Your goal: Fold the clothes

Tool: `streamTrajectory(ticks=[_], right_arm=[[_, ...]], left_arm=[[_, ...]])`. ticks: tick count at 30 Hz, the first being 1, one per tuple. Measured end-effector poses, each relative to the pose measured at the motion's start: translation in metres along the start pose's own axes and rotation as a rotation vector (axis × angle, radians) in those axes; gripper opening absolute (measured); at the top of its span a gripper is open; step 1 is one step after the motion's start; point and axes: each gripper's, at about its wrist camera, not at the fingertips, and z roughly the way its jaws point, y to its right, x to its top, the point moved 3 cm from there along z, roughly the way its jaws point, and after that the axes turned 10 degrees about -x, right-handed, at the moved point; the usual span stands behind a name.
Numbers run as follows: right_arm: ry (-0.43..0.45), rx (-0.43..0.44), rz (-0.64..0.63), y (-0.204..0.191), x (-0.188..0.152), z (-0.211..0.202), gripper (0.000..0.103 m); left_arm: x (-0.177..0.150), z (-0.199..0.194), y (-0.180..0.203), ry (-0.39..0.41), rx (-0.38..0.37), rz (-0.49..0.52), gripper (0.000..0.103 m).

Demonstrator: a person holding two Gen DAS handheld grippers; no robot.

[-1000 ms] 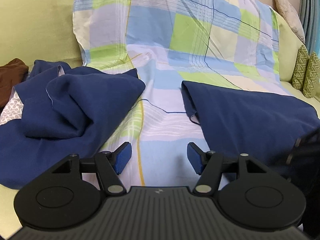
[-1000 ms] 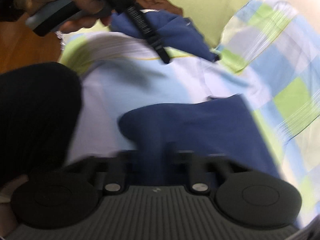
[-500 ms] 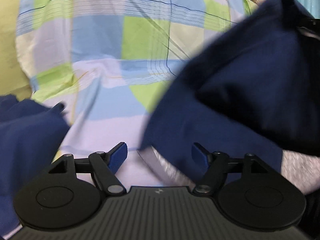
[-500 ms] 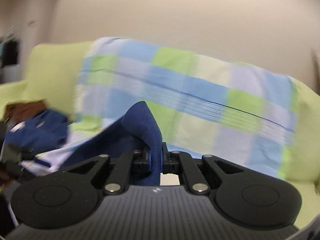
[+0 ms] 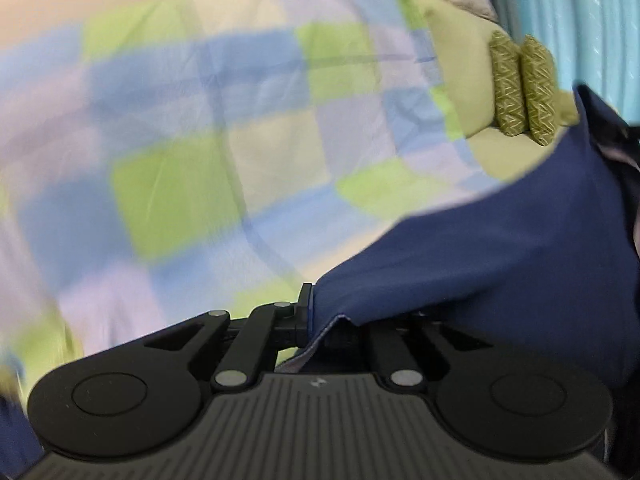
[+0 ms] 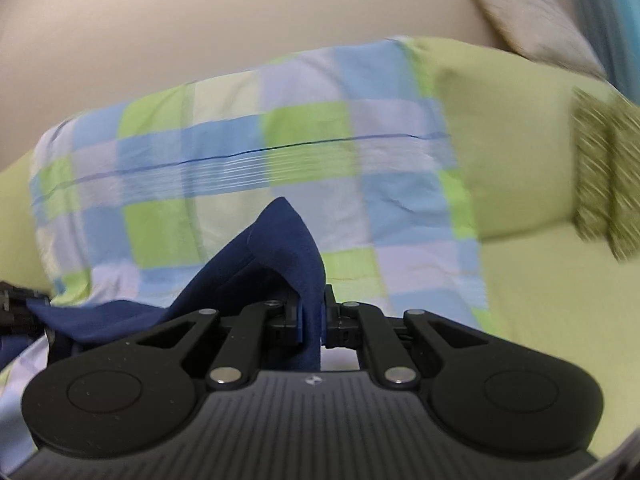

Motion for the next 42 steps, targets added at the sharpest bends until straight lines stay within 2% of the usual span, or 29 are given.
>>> streamTrajectory(ticks=[2,4,5,7,9,11,12,13,14,15,18,21,23,25,27,29,31,35,37,40,41,42], right_arm=[[-0.011,-0.038,0.045,0.020,-0.001,0.001,0.005],[-0.042,-0.103,0.087,0.050,-0.011,0.005,0.005],[-0.056,-0.122,0.093,0.057,-0.014,0.008,0.005],[-0.111,-0.166,0.119,0.076,-0.029,0.022,0.006],[-0.195,-0.197,0.159,0.096,-0.049,0.044,0.006],[-0.260,-0.226,0.198,0.114,-0.070,0.061,0.012],[-0.267,-0.251,0.197,0.119,-0.074,0.065,0.014],[-0.274,-0.277,0.195,0.123,-0.079,0.068,0.021],[-0.273,-0.302,0.191,0.126,-0.082,0.070,0.035],[-0.261,-0.328,0.182,0.128,-0.082,0.068,0.040],[-0.175,-0.359,0.114,0.118,-0.075,0.044,0.041],[-0.093,-0.262,-0.006,0.087,-0.067,0.018,0.049],[-0.060,-0.165,-0.130,0.053,-0.063,0.010,0.063],[-0.037,-0.081,-0.231,0.026,-0.059,0.009,0.066],[-0.009,0.034,-0.365,-0.010,-0.050,0.018,0.067],[0.001,0.097,-0.439,-0.035,-0.040,0.032,0.072],[0.014,0.172,-0.536,-0.068,-0.026,0.054,0.074],[0.027,0.233,-0.668,-0.116,0.004,0.116,0.078],[0.007,0.233,-0.689,-0.126,0.008,0.139,0.080],[-0.023,0.232,-0.719,-0.140,0.014,0.174,0.080],[-0.039,0.236,-0.726,-0.143,0.013,0.184,0.080],[-0.059,0.244,-0.728,-0.143,0.010,0.192,0.079]], left_arm=[[0.037,0.026,0.013,0.008,0.015,0.077,0.003],[0.072,0.077,0.030,-0.020,-0.010,0.112,0.005],[0.080,0.094,0.035,-0.035,-0.021,0.114,0.012],[0.087,0.144,0.049,-0.102,-0.061,0.098,0.019],[0.081,0.168,0.057,-0.142,-0.078,0.081,0.037],[0.070,0.181,0.059,-0.156,-0.086,0.055,0.046],[0.065,0.178,0.056,-0.145,-0.083,0.038,0.057],[0.060,0.171,0.052,-0.130,-0.074,0.022,0.062],[0.054,0.162,0.046,-0.113,-0.063,0.006,0.071],[0.047,0.147,0.039,-0.094,-0.045,-0.006,0.071],[0.019,0.094,0.020,-0.065,0.002,-0.056,0.073],[-0.033,0.031,0.005,-0.068,0.011,-0.206,0.079],[-0.057,0.007,0.003,-0.076,0.005,-0.284,0.084],[-0.098,-0.010,0.004,-0.111,0.003,-0.390,0.087],[-0.129,-0.012,0.007,-0.151,-0.001,-0.464,0.087],[-0.153,-0.010,0.011,-0.180,-0.017,-0.525,0.087],[-0.167,-0.006,0.015,-0.177,-0.050,-0.574,0.087],[-0.168,0.003,0.024,-0.166,-0.057,-0.552,0.087],[-0.165,0.001,0.026,-0.147,-0.096,-0.571,0.084],[-0.163,-0.001,0.033,-0.126,-0.188,-0.566,0.054],[-0.162,0.001,0.037,-0.128,-0.208,-0.548,0.033],[-0.161,0.006,0.042,-0.135,-0.204,-0.516,0.018]])
